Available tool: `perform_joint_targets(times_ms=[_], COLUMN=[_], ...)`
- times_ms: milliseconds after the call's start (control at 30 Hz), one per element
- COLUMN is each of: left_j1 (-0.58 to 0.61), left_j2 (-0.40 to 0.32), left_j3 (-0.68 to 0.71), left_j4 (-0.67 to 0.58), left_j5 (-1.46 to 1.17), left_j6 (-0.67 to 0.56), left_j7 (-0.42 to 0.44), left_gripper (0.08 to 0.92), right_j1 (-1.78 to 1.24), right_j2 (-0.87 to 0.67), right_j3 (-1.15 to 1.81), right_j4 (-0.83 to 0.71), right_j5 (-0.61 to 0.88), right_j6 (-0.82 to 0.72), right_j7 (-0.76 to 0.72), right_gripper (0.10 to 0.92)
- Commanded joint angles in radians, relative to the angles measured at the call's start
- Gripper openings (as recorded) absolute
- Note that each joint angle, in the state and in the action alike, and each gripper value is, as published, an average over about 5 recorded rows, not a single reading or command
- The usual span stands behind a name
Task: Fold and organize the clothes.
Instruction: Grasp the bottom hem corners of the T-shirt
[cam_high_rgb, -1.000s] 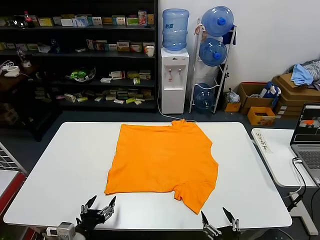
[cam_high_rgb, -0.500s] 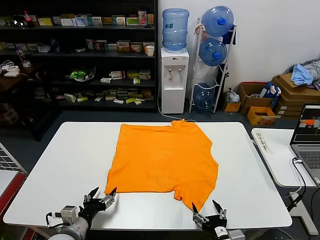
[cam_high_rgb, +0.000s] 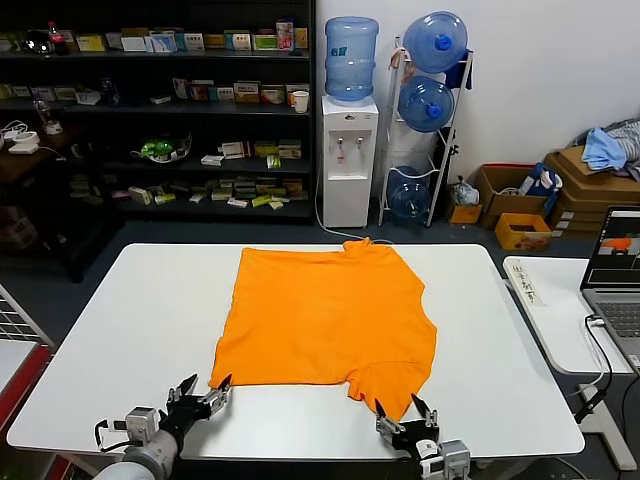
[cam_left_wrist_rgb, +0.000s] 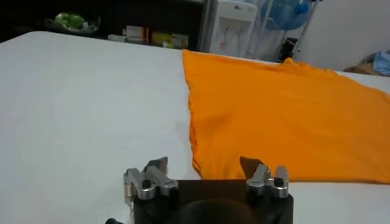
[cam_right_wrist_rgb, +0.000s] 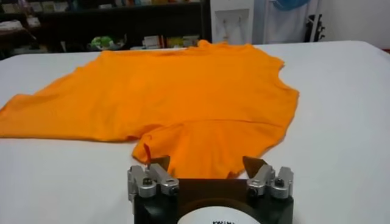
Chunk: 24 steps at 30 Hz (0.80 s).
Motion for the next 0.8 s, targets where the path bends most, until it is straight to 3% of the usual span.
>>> perform_joint_targets(times_ms=[33, 500, 700, 800], left_j1=[-0.009, 0.014, 0.028, 0.032], left_j2=[-0.001, -0.006, -0.007, -0.006], left_j3=[-0.001, -0.001, -0.001, -0.004], left_j4=[0.01, -0.003, -0.014, -0.021], left_j5=[0.022, 0.028, 0.027, 0.025], left_j6=[-0.005, -0.012, -0.012, -0.012], left_j7=[0.003, 0.008, 0.01, 0.009], left_gripper=[0.666, 0.258, 0.107, 0.091], right_j1=[0.009, -0.059, -0.066, -0.074], right_j2=[-0.003, -0.023, -0.023, -0.024], right_j3=[-0.004, 0.031, 0.039, 0.04], right_j4=[-0.012, 0.044, 0.053, 0.066], right_j5=[0.0, -0.006, -0.001, 0.004], right_j6=[-0.009, 0.003, 0.013, 0.02], right_j7=[0.0, -0.003, -0.002, 0.0], right_gripper=[0.583, 0.176, 0.125, 0.125])
